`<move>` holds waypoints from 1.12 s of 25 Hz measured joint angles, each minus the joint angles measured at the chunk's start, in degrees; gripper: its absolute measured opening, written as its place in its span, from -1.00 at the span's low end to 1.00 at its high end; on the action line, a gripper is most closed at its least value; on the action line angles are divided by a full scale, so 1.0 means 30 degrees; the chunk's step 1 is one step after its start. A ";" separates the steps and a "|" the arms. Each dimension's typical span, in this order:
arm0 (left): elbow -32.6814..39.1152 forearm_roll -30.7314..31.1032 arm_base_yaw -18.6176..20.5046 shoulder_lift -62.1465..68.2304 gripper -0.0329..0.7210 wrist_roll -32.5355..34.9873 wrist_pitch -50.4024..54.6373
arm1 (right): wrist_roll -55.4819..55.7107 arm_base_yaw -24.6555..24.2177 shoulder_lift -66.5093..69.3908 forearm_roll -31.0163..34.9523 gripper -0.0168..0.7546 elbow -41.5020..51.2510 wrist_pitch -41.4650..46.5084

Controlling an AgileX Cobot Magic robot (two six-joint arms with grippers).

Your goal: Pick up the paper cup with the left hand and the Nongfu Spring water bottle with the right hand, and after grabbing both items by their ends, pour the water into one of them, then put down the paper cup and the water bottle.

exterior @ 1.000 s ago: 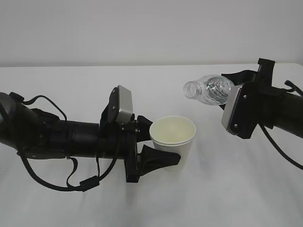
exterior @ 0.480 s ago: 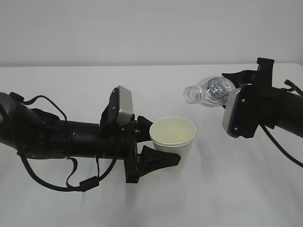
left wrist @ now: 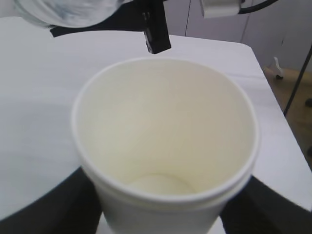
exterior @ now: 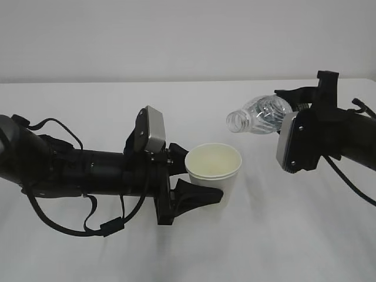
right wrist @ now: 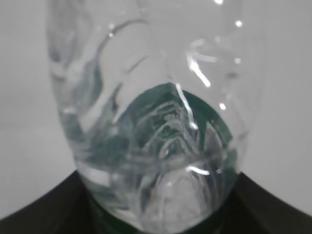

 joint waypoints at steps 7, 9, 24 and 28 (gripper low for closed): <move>0.0000 -0.0031 0.0000 0.0000 0.38 0.0000 0.0040 | -0.0753 0.0000 0.0000 0.0000 0.21 0.0000 -0.0106; 0.0000 -0.0031 0.0000 0.0000 0.38 0.0000 -0.0055 | -0.0998 0.0000 0.0000 0.0000 0.21 0.0000 -0.0106; 0.0000 -0.0008 0.0000 0.0000 0.38 0.0000 -0.0288 | -0.1847 0.0000 0.0000 0.0029 0.21 0.0000 -0.1120; 0.0000 0.0097 0.0000 0.0000 0.38 0.0000 -0.0362 | -0.2420 0.0000 0.0000 0.0029 0.21 0.0000 -0.1120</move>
